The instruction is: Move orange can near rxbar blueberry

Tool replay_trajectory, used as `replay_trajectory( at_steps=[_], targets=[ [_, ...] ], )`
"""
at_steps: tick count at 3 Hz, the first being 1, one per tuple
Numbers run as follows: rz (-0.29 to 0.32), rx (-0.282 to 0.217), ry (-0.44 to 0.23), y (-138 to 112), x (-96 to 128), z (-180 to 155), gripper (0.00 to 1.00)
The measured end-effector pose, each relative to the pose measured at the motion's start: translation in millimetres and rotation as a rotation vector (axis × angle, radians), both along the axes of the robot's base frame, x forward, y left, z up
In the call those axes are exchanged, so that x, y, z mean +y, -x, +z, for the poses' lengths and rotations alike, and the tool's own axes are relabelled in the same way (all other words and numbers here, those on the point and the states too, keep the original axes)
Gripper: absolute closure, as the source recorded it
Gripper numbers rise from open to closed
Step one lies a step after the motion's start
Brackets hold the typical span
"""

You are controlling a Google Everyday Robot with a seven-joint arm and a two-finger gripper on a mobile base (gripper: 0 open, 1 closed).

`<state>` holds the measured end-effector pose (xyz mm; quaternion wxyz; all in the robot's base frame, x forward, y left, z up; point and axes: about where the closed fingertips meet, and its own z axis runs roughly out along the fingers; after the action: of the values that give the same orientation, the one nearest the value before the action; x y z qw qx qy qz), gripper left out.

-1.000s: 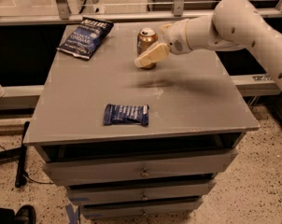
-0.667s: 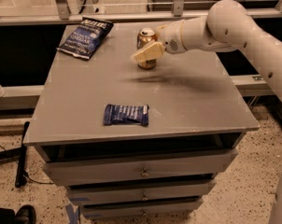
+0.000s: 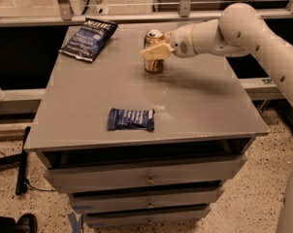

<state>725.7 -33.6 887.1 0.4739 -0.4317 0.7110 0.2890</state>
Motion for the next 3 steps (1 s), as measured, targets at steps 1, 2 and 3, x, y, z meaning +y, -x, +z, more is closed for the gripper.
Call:
replay_trajectory(
  at_steps=[1,2,3],
  targets=[
    [0.056,0.058,-0.079,16,-6,4,0.83],
    [0.13,0.114,-0.147,41,-15,13,1.0],
    [0.226,0.153,-0.18,83,-22,24,1.0]
  ],
)
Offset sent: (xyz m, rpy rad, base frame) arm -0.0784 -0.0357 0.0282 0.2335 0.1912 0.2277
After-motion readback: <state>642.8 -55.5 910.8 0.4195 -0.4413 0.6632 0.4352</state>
